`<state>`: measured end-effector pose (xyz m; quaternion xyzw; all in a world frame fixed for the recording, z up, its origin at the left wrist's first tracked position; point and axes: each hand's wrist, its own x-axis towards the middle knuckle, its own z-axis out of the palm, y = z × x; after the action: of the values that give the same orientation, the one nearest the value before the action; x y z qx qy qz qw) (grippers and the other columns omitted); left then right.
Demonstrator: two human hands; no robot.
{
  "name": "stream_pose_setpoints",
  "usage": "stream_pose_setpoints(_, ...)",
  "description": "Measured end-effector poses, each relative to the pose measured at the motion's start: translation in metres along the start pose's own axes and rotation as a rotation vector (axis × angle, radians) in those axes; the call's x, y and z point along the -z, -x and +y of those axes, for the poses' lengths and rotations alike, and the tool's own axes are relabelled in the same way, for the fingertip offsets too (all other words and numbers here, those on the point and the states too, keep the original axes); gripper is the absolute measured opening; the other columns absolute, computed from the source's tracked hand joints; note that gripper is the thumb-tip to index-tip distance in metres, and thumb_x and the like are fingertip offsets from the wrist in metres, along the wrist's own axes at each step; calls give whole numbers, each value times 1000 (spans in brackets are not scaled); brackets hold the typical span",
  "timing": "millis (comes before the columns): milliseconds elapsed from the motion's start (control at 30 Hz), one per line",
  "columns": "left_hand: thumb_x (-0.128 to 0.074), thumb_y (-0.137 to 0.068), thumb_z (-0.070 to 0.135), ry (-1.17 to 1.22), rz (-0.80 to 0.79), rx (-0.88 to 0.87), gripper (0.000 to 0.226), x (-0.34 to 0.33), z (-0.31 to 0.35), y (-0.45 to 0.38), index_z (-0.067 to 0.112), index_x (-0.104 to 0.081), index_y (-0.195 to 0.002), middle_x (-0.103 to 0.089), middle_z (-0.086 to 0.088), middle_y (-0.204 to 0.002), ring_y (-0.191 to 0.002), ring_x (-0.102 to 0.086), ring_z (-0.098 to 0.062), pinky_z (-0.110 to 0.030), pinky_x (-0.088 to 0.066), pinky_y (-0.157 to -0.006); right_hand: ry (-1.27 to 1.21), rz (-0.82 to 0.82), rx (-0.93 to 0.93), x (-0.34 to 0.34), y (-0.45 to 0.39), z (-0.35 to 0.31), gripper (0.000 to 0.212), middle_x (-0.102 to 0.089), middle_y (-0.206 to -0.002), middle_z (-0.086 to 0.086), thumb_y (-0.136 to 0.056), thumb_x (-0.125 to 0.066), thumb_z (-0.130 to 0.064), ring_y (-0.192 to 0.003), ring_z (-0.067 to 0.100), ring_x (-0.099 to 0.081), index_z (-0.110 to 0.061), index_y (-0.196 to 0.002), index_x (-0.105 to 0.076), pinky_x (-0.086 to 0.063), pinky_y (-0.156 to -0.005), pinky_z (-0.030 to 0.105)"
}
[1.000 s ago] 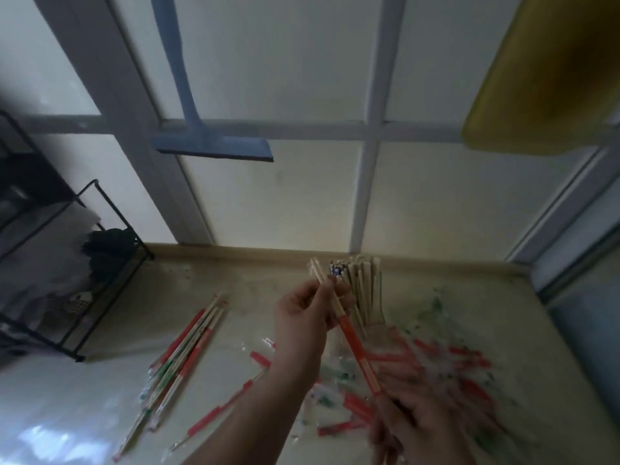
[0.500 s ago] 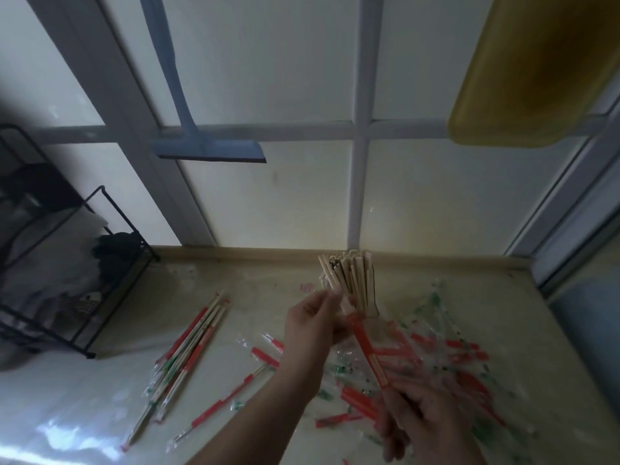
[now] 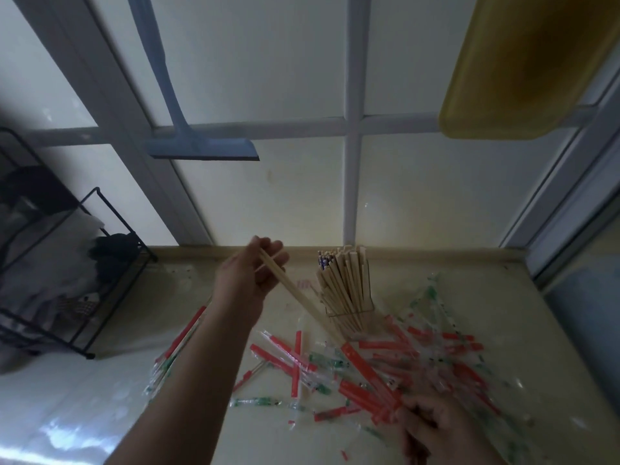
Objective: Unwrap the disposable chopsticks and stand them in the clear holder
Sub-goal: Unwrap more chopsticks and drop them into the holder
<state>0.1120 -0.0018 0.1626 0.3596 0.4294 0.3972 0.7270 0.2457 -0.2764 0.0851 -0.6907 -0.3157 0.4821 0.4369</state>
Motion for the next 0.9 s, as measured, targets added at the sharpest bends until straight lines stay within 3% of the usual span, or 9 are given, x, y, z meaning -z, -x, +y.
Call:
stream_pose_setpoints(200,-51,-101,26,131,179,-52,20,37,17,-20,12,-62,-92,-76,-1,-79,-69,-73,-14,-25,-58,-58,296,41,-198,28,-10,49,23,-67,-60,-7,-77,-77,-16,-60,12,-70,-23,-57,-67,-43,-62,13)
stream_pose_setpoints(300,-53,-101,25,201,225,-79,19,52,17,-21,11,-63,-93,-75,-1,-79,-72,-73,-14,-25,-57,-59,426,107,-258,31,-20,63,34,-66,-57,4,-87,-68,-17,-60,12,-70,-24,-54,-63,-51,-61,20)
stream_pose_setpoints(367,-51,-102,26,224,231,-70,21,51,15,-19,13,-63,-91,-74,1,-74,-68,-73,-11,-23,-57,-57,489,130,-255,28,-21,60,32,-69,-65,-5,-91,-60,-40,-63,5,-68,-26,-62,-62,-49,-62,15)
stream_pose_setpoints(433,-48,-103,26,235,230,-52,23,45,9,-14,14,-62,-88,-72,3,-70,-64,-72,-9,-21,-56,-55,777,156,-168,24,-21,59,59,-73,-94,-1,-81,-27,-78,-85,5,-69,-35,-74,-67,-46,-74,13)
stream_pose_setpoints(533,-46,-104,26,328,212,17,26,32,-6,-4,12,-60,-87,-73,0,-70,-64,-73,-11,-23,-59,-56,1035,338,162,28,-26,52,76,-73,-110,7,-92,-12,-65,-90,25,-73,-28,-94,-78,-54,-80,35)
stream_pose_setpoints(600,-44,-104,26,411,171,78,27,22,-20,6,11,-59,-87,-73,-2,-69,-66,-73,-12,-24,-60,-59,768,459,334,15,-23,36,38,-74,-107,-2,-86,-53,-59,-89,21,-71,-33,-105,-74,-56,-75,32)
stream_pose_setpoints(633,-44,-104,25,445,156,105,27,16,-26,10,10,-59,-88,-74,-3,-71,-67,-73,-12,-24,-60,-61,482,447,343,7,-24,20,46,-75,-99,-8,-75,-69,-60,-86,19,-70,-31,-110,-71,-55,-72,29)
stream_pose_setpoints(700,-46,-103,23,496,143,150,25,4,-39,19,9,-60,-89,-75,-6,-75,-70,-74,-13,-25,-61,-66,-102,281,223,-14,-30,2,73,-76,-87,-1,-62,-77,-63,-81,20,-72,-19,-118,-66,-54,-68,24)
stream_pose_setpoints(900,-47,-102,15,543,121,240,19,-9,-63,32,2,-60,-98,-74,-12,-83,-75,-74,-17,-28,-61,-70,-745,298,302,-34,-48,-27,61,-69,-71,14,-45,-89,-60,-61,23,-66,-11,-78,-75,-55,-56,29)
